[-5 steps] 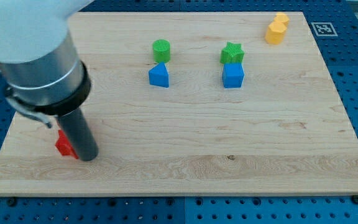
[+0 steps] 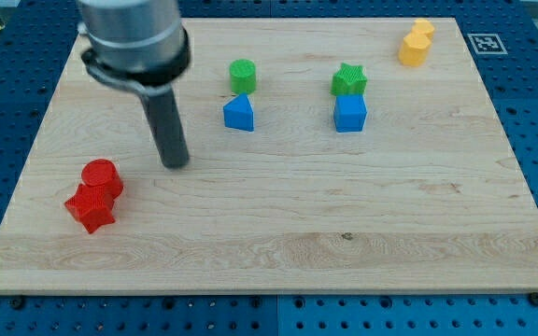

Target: Move the red circle towards the bottom a bit

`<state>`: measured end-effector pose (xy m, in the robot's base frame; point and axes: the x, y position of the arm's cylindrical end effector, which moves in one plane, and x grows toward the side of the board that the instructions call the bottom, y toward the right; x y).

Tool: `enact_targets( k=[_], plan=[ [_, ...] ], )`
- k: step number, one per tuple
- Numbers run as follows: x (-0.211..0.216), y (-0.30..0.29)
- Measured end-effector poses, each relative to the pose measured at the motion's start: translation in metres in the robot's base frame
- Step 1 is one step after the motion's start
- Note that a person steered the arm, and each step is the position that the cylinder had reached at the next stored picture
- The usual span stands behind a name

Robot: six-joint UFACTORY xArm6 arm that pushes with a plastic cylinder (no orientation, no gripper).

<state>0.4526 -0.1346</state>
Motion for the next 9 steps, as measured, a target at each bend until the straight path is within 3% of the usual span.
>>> enact_targets(
  k=[1,4,7,9],
  plan=[
    [-0.015,-0.03],
    [0.017,-0.079],
    [0.005,-0.079],
    [0.031,-0.076]
  ],
)
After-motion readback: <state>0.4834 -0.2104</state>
